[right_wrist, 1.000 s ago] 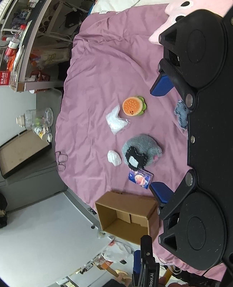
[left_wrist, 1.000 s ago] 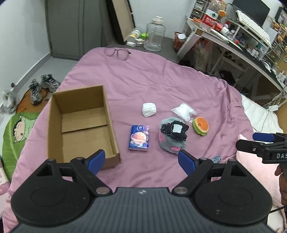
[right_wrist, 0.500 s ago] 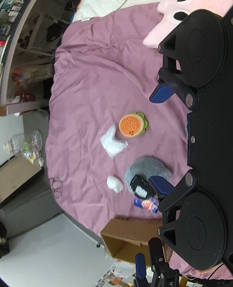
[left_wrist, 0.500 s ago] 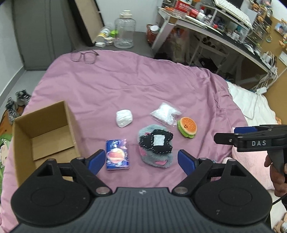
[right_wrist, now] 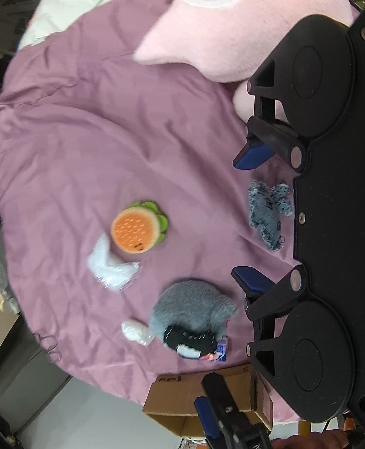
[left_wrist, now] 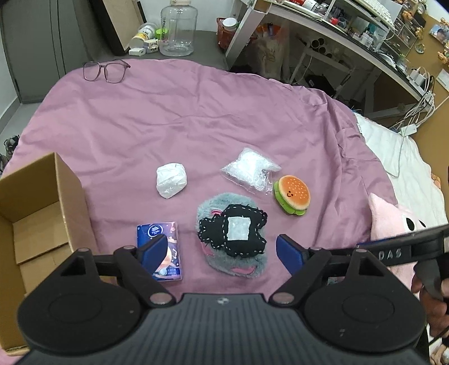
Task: Organize soft objects
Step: 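Reach down and grasp the blue denim plush with the right gripper while the left grasps the black-patched grey plush, then carry both plushes over the cardboard box and open the left gripper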
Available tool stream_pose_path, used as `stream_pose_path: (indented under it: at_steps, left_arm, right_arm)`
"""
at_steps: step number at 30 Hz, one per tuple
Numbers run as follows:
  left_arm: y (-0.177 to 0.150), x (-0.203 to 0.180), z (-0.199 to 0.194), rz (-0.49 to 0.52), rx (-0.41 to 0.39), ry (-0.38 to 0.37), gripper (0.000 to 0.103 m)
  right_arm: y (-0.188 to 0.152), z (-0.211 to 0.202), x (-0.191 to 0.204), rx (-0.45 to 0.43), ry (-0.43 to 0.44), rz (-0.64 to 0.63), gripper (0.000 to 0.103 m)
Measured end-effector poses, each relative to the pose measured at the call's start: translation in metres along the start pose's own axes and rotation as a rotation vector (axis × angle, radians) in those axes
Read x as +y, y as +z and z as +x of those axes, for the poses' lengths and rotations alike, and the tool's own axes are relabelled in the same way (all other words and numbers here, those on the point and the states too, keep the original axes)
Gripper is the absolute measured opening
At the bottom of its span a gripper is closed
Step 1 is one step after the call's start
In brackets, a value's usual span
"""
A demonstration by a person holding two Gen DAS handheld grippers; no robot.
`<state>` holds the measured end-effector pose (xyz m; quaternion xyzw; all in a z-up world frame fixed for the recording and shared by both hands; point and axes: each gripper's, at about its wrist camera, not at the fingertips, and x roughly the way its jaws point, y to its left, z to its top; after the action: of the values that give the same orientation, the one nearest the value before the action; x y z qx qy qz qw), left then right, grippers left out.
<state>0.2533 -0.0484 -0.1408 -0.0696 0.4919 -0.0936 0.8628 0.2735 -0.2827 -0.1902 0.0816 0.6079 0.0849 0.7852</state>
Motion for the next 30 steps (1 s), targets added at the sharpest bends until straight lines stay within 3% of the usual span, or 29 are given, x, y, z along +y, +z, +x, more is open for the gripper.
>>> stream_pose_path:
  at_steps: [4,5,6,8,15,17,19,22,25,30]
  left_arm:
    - [0.001,-0.001,0.008,0.003,-0.005,-0.011,0.082]
    - [0.001,-0.002,0.011,0.006,-0.006,-0.012,0.081]
    - [0.001,-0.002,0.013,0.007,-0.007,-0.014,0.08]
    - [0.003,-0.002,0.017,0.003,-0.007,-0.017,0.08]
    - [0.008,-0.004,0.034,-0.015,0.001,-0.021,0.079]
    - [0.007,-0.006,0.042,-0.021,0.027,-0.02,0.07]
    - [0.004,-0.006,0.049,-0.028,0.055,-0.025,0.051]
    - [-0.001,-0.007,0.05,-0.032,0.044,-0.022,0.04]
    - [-0.003,-0.008,0.044,-0.026,0.024,-0.023,0.03]
    - [-0.003,-0.003,0.03,-0.044,-0.027,-0.054,0.026]
  right_arm:
    - [-0.002,0.017,-0.002,0.068,0.02,0.039,0.069]
    - [-0.002,0.024,-0.004,0.098,0.03,0.062,0.056]
    - [-0.003,0.028,-0.005,0.113,0.023,0.074,0.049]
    - [-0.003,0.03,-0.008,0.115,0.023,0.089,0.047]
    - [-0.004,0.032,-0.007,0.113,0.033,0.074,0.025]
    - [-0.004,0.03,-0.008,0.098,0.048,0.075,0.024]
    - [-0.004,0.027,-0.008,0.08,0.063,0.069,0.022]
    - [-0.003,0.021,-0.006,0.052,0.077,0.055,0.02]
    - [0.0,0.012,-0.002,0.022,0.093,0.05,0.02]
    - [0.0,-0.002,0.004,-0.04,0.117,0.037,0.02]
